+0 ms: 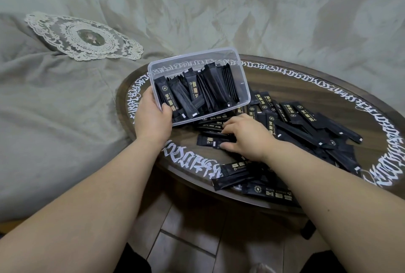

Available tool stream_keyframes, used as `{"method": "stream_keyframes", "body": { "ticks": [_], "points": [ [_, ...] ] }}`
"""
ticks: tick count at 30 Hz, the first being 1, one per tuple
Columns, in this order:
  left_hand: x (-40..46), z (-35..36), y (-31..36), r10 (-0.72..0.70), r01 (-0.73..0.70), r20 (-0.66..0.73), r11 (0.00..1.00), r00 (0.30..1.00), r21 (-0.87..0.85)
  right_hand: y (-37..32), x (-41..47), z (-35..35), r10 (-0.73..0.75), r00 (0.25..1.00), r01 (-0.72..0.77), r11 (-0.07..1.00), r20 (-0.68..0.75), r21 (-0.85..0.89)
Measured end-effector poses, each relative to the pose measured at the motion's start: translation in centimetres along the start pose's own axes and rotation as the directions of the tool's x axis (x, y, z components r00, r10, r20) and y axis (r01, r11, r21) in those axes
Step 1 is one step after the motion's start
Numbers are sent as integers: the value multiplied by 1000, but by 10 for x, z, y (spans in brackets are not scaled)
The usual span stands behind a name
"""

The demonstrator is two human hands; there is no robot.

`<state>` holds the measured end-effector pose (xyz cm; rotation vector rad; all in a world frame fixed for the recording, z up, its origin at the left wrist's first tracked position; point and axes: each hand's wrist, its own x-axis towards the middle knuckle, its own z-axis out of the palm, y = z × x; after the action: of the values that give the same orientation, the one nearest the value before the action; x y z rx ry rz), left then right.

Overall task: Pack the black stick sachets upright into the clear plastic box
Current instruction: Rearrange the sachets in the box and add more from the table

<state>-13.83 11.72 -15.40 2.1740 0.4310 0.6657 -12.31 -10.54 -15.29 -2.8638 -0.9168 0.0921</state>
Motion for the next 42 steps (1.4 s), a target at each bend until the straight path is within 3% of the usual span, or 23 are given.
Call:
{"method": "stream_keyframes", "body": {
  "ticks": [6,13,19,24,30,36,42],
  "points": [
    [0,3,3,-48,49,-15,999,999,11,-2,1,4,60,995,-67,994,74,91],
    [5,4,8,-148,142,-83,988,986,-68,-7,10,-2,23,985,-18,999,-168,31],
    [14,-1,1,-211,191,-169,973,963,-128,-14,27,7,94,983,-87,995,156,-46],
    [13,-1,0,-171,160,-124,983,977,-95,-7,23,-1,106,982,-91,991,159,-98],
    [6,2,6,-150,142,-90,985,985,-95,8,9,-10,61,970,-57,998,237,-20],
    [1,4,8,-113,109,-63,992,992,-68,6,9,-10,71,995,-63,992,69,-112],
    [0,4,10,-100,97,-63,994,993,-54,7,10,-5,87,996,-86,996,27,-34]
  ]
}}
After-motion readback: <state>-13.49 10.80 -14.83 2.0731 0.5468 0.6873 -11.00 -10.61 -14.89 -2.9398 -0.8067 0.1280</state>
